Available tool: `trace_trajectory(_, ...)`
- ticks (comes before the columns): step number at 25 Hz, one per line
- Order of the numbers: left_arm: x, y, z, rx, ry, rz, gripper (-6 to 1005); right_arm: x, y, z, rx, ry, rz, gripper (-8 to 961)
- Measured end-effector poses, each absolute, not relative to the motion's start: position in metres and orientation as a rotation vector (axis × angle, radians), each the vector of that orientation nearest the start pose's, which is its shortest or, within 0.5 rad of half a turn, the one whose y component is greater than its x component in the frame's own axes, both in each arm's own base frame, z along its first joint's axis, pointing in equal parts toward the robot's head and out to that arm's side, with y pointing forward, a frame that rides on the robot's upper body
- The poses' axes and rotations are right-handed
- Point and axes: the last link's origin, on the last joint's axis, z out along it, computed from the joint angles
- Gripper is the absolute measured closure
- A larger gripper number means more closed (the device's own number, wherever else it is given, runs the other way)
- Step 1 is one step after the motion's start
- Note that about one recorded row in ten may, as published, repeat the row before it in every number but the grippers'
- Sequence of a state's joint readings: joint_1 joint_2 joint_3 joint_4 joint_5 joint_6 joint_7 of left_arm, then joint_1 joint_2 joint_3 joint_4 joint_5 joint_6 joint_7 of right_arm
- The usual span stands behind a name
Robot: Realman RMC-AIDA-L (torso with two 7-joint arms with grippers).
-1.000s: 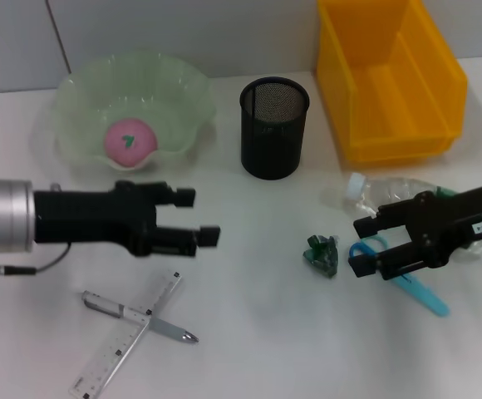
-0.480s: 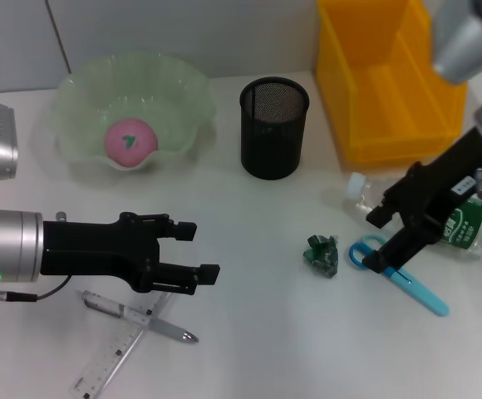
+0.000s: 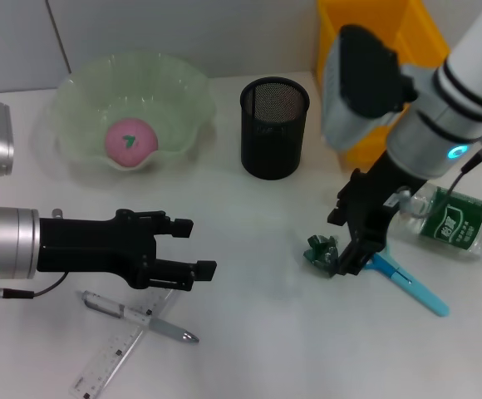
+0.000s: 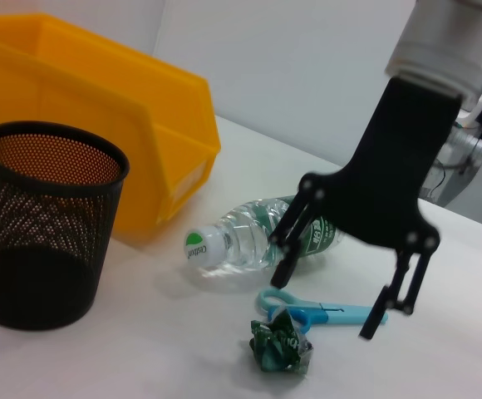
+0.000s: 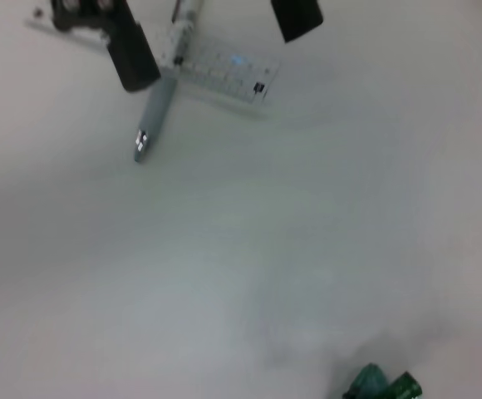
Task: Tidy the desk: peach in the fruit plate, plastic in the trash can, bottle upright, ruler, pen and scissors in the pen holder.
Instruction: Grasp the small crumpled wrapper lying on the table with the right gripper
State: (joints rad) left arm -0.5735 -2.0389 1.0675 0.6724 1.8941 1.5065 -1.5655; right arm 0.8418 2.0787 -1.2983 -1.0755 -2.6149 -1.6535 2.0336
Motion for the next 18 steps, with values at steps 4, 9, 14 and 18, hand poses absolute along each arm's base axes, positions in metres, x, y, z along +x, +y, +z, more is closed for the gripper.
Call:
trace_trajectory(4,-0.231,0.334,-0.028,-2.969,-0.663,-0.528,132,0.16,0.375,-0.031,-2.943,0.23,-0.765,198)
trace_trajectory(9,-0.23,0.334,-0.027,-2.964,-0.665,-0.534,132,0.162,0.38,-0.041,-2.921,0.193,-0.775,198)
trace_trajectory(14,-0.23,0.336,-0.025,-2.95,-0.674,-0.549,132,0.164,0.38,-0.05,-2.924,0.163,-0.796,199)
trace_trajectory(18,-0.229,0.337,-0.024,-2.947,-0.685,-0.553,132,0.168,0.379,-0.053,-2.932,0.153,-0.81,199)
